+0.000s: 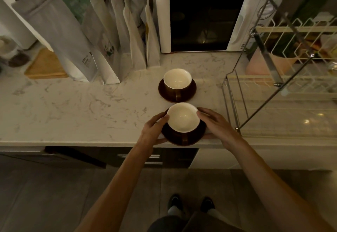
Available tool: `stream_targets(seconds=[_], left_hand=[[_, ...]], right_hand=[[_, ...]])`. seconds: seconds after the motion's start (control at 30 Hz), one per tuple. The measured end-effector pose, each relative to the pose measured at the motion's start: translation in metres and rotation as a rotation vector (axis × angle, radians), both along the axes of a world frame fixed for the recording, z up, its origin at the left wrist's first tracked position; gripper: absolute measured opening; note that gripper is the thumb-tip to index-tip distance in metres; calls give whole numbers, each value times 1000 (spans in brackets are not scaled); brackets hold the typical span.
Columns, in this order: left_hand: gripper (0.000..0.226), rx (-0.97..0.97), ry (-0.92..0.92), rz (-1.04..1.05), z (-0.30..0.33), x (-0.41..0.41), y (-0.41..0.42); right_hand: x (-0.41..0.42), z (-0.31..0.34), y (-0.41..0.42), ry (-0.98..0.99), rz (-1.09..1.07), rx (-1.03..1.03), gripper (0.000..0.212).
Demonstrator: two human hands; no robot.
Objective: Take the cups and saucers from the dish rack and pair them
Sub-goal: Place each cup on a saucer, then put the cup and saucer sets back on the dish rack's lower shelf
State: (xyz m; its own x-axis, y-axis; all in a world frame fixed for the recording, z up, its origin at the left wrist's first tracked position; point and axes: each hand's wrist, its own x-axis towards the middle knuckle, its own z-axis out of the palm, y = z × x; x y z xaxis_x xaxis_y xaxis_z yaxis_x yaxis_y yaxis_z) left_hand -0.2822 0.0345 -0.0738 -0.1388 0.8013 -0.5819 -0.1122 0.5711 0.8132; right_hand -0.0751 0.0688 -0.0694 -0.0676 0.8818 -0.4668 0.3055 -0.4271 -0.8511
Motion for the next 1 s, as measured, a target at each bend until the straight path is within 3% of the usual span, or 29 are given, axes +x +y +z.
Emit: stream_targets(seconds=[0.47,0.87,1.0], left_hand=[[33,63,54,-42,2,0,-13],[39,122,72,-92,19,18,-75],[38,154,104,-131,28,41,-101]], right_hand=[[-1,-3,-11,36,-7,85,36],[31,6,-71,97,28,119,38],[55,13,-94,157,37,113,25]])
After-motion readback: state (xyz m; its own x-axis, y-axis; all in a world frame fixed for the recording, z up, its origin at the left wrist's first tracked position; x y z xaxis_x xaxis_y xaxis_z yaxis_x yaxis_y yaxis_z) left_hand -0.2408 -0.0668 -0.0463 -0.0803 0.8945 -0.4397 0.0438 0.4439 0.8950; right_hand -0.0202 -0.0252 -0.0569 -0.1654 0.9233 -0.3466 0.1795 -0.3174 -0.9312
